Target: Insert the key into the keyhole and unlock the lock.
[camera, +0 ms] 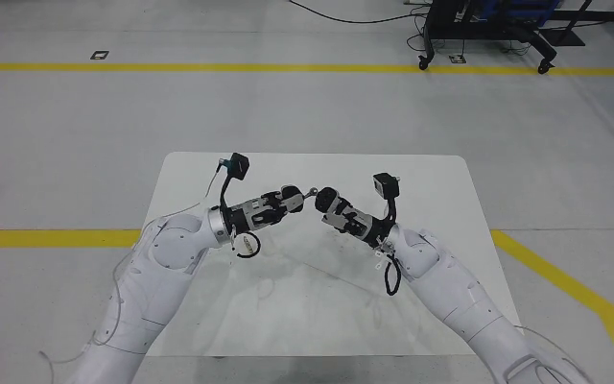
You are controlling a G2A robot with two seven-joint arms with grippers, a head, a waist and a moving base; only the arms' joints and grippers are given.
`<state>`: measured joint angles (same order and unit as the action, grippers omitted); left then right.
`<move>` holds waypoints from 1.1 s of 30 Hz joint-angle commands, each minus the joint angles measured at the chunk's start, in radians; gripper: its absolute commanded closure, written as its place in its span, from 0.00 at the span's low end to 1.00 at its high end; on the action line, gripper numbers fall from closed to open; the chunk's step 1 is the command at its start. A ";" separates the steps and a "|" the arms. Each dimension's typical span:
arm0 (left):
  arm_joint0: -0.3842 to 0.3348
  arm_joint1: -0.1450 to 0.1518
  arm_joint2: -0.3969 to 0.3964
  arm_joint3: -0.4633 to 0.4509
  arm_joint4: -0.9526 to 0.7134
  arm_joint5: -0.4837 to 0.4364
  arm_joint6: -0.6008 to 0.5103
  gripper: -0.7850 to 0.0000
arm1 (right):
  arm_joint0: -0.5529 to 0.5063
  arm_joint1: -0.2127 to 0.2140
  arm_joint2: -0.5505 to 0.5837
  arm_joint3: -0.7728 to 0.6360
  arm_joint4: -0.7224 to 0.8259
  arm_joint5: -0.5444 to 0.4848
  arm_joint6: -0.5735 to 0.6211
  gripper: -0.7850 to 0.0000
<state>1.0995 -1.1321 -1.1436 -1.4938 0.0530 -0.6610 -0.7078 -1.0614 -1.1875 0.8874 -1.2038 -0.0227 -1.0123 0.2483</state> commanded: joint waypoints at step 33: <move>-0.061 0.023 0.126 -0.043 0.087 -0.041 -0.287 1.00 | 0.039 0.230 -0.006 -0.099 0.246 0.069 0.628 0.64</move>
<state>1.0384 -1.1094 -1.0190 -1.5373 0.1397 -0.7011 -0.9972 -1.0262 -0.9598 0.8894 -1.3042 0.2251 -0.9416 0.8786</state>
